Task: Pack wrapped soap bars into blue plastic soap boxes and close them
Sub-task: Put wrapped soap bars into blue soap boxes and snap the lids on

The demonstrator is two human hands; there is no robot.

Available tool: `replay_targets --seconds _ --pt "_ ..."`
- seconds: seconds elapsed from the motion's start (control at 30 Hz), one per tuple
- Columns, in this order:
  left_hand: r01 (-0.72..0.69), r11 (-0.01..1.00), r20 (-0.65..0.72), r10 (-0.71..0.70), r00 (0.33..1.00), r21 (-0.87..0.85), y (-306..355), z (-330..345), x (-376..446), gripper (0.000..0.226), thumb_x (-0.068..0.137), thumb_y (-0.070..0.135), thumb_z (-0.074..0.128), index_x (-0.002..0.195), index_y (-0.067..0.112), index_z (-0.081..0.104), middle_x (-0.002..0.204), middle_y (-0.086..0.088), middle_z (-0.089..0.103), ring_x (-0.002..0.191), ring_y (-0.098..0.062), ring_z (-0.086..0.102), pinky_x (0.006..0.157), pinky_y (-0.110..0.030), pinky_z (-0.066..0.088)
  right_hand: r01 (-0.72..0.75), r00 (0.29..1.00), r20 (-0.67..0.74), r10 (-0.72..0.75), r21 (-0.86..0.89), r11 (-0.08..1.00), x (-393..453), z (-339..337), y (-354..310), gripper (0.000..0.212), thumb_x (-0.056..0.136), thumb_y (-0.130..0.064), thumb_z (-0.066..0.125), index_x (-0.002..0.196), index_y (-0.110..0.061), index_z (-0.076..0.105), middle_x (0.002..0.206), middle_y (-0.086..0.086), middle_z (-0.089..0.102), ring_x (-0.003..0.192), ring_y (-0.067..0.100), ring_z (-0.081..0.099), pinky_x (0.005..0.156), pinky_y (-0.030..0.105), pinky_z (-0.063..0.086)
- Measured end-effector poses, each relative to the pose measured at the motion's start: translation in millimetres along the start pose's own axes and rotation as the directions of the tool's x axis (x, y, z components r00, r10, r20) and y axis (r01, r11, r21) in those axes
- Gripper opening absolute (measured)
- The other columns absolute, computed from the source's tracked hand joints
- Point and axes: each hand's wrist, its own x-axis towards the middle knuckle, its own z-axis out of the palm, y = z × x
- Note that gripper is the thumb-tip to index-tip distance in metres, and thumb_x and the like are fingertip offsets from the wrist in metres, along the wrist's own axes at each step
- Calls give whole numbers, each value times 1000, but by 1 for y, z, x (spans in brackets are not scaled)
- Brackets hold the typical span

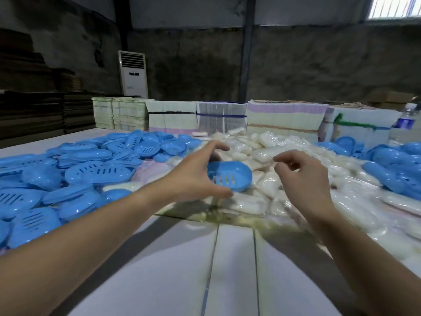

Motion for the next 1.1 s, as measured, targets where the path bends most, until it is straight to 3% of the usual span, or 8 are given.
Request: replay_targets --seconds 0.13,0.23,0.3,0.47,0.63,0.9,1.03,1.1 --pt "-6 998 274 22 962 -58 -3 21 -36 81 51 49 90 118 60 47 108 23 62 98 1 62 76 -16 53 88 948 318 14 -303 949 3 -10 12 13 79 -29 67 90 -33 71 72 -9 62 80 12 57 66 22 40" --pt "39 998 397 -15 918 -54 -11 19 -43 83 52 51 91 122 60 48 114 20 61 106 -9 63 86 -46 59 302 831 557 -4 -445 843 -4 2 14 39 76 -51 67 111 -34 70 98 -9 56 101 18 43 83 28 36" --pt "48 998 394 -32 919 -32 -13 13 -43 86 49 54 92 122 61 47 114 23 58 107 -10 62 81 -52 60 392 793 609 -6 -502 771 -8 9 13 56 72 -65 63 120 -37 65 105 -12 46 103 19 35 91 31 35" --pt "79 996 409 -56 911 -39 -23 -1 -40 83 50 47 93 119 59 48 104 29 55 96 -9 62 72 -54 59 443 801 598 2 -596 670 -10 15 12 68 68 -79 51 121 -37 64 107 -11 38 103 20 29 94 37 35" --pt "129 988 423 -79 903 -91 -27 2 -39 84 47 45 93 116 61 47 95 32 54 68 4 59 49 -24 52 417 807 587 64 -644 641 -9 22 6 66 63 -81 53 100 -31 70 108 -7 35 104 22 26 83 38 26" --pt "153 986 429 -109 897 -67 -26 -2 -37 89 44 50 92 117 66 44 99 28 56 81 6 62 55 -23 55 324 807 563 179 -676 662 -11 19 5 76 49 -80 47 97 -26 71 118 -7 31 110 23 25 82 39 21" --pt "179 981 381 -138 914 -74 -24 4 -38 88 46 48 93 118 63 44 105 19 57 78 3 61 52 -26 56 304 859 503 99 -655 691 -10 12 6 84 40 -84 43 97 -28 69 112 -8 32 102 18 23 83 37 22" --pt "164 985 319 -140 938 -52 -24 8 -37 88 51 46 96 120 58 43 108 14 60 78 4 61 51 -20 52 281 894 448 24 -601 748 -5 4 5 76 48 -75 59 106 -27 67 110 -10 32 103 16 24 86 34 25"
